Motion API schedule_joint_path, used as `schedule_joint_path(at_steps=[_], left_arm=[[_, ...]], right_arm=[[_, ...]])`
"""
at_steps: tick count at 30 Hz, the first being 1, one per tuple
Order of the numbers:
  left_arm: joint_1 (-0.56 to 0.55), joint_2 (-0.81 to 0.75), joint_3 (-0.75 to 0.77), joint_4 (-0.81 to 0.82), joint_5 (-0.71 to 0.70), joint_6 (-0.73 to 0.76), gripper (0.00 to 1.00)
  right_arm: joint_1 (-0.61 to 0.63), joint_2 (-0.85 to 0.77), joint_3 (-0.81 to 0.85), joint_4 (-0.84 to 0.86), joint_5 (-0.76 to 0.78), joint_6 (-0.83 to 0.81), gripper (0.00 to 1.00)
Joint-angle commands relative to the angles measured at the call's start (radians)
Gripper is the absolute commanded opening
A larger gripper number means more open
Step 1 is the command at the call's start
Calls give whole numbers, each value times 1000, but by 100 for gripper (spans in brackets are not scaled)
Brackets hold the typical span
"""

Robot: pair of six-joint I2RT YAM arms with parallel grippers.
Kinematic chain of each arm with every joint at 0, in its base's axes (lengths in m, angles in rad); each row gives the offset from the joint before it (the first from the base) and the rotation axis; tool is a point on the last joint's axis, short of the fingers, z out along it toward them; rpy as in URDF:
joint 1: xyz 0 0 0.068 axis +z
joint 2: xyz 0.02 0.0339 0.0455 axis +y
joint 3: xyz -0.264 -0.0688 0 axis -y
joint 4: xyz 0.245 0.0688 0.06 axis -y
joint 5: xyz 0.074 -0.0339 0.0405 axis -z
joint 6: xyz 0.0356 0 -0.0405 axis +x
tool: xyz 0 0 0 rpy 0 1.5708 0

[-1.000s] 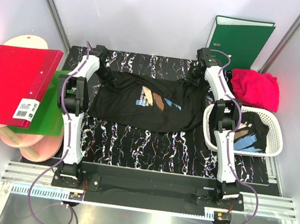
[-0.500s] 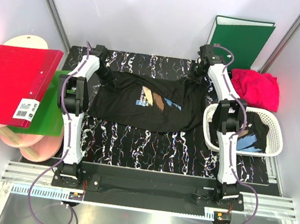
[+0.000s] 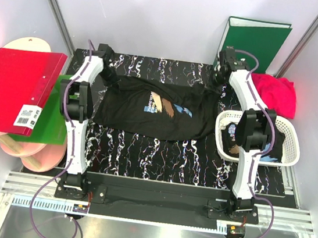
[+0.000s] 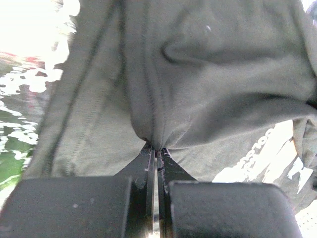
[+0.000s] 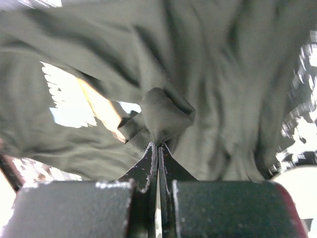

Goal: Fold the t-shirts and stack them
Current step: Fold the flattened tshirt in 1/3 of the way

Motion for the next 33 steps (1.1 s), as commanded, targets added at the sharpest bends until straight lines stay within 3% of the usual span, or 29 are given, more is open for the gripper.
schedule_joint_path(at_steps=[1, 8, 13, 18, 19, 21, 22, 23, 24, 27, 29, 33], left_arm=[[47, -5, 85, -14, -82, -19, 0], [61, -14, 89, -40, -133, -20, 0], [61, -2, 76, -48, -134, -11, 0], [61, 3, 31, -54, -133, -10, 0], [61, 1, 28, -57, -131, -6, 0], [61, 3, 22, -64, -122, -3, 3], [61, 7, 22, -69, -116, 4, 13], [61, 6, 19, -75, -111, 6, 26], [61, 4, 8, -77, -107, 6, 52], [56, -23, -15, -77, -93, 15, 86], [47, -40, -27, -74, -81, 24, 92], [33, -86, -41, -69, -56, 26, 94]], right_arm=[[-21, -87, -123, -36, 77, -30, 0], [-29, -112, -258, -60, 181, -41, 0], [-27, -61, -258, -79, 232, -35, 0], [-27, 24, -208, -107, 388, -35, 2], [-27, 37, -194, -113, 408, -47, 30], [-27, 63, -139, -142, 447, -63, 56], [-27, 57, -114, -148, 456, -75, 67], [-26, 46, -110, -139, 465, -77, 90], [-26, 31, -105, -133, 470, -78, 99], [-26, -27, -100, -91, 455, -83, 100], [-26, -70, -113, -44, 412, -81, 100], [-26, -103, -149, 62, 327, -57, 100]])
